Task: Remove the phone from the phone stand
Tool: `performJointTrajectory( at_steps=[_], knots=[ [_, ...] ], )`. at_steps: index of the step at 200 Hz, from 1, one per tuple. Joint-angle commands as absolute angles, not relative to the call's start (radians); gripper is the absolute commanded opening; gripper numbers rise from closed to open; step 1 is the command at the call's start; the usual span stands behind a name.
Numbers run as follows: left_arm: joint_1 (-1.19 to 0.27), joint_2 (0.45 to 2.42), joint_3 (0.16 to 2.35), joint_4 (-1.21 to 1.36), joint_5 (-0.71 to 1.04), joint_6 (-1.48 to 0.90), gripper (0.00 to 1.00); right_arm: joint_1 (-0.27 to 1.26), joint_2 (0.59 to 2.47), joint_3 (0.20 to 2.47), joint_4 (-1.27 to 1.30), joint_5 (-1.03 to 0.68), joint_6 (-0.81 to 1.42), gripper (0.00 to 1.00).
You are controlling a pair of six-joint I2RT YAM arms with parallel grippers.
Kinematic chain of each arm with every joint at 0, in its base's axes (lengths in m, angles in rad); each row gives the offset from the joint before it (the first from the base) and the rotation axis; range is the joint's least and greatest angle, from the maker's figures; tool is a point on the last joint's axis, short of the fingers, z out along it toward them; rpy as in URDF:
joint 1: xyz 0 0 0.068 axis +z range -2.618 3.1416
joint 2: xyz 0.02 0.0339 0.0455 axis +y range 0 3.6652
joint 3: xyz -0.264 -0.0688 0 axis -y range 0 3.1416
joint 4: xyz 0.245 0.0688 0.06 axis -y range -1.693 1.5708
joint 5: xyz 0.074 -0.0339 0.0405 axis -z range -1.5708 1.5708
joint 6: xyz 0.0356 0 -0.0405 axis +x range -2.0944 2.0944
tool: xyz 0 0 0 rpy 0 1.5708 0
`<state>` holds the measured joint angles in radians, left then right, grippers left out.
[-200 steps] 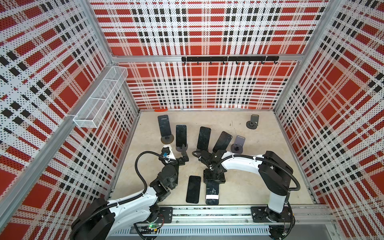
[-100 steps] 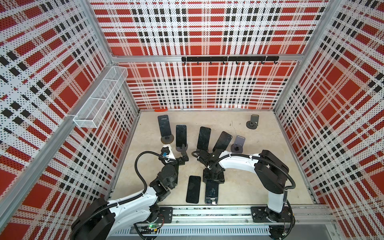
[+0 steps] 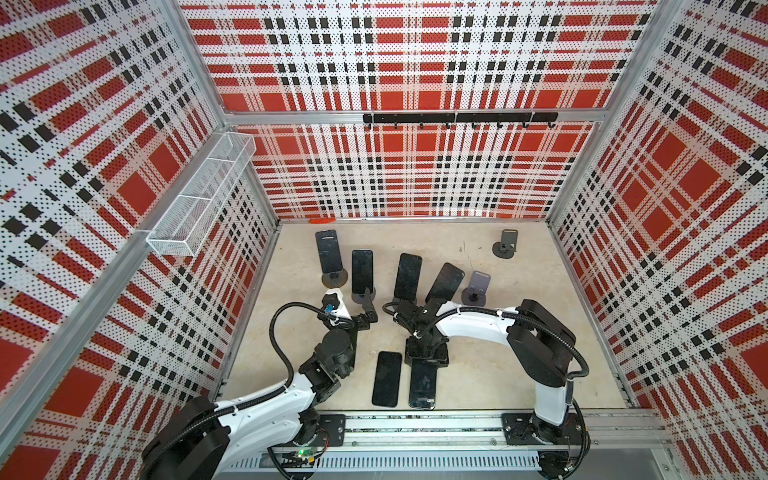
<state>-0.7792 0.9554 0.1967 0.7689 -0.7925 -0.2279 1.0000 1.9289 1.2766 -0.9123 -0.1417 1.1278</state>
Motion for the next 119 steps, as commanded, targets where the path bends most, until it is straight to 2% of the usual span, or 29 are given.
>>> performJointTrajectory(
  at_steps=[1, 119],
  knots=[
    [-0.771, 0.948, 0.185, 0.758, -0.794, -0.228, 0.98, 1.021, 2.012, 1.245, -0.826, -0.086, 1.137, 0.76],
    [-0.761, 0.929, 0.179, 0.745, -0.798, -0.225, 0.98, 1.029, 2.013, 1.213, -0.774, -0.100, 1.170, 0.78]
  ],
)
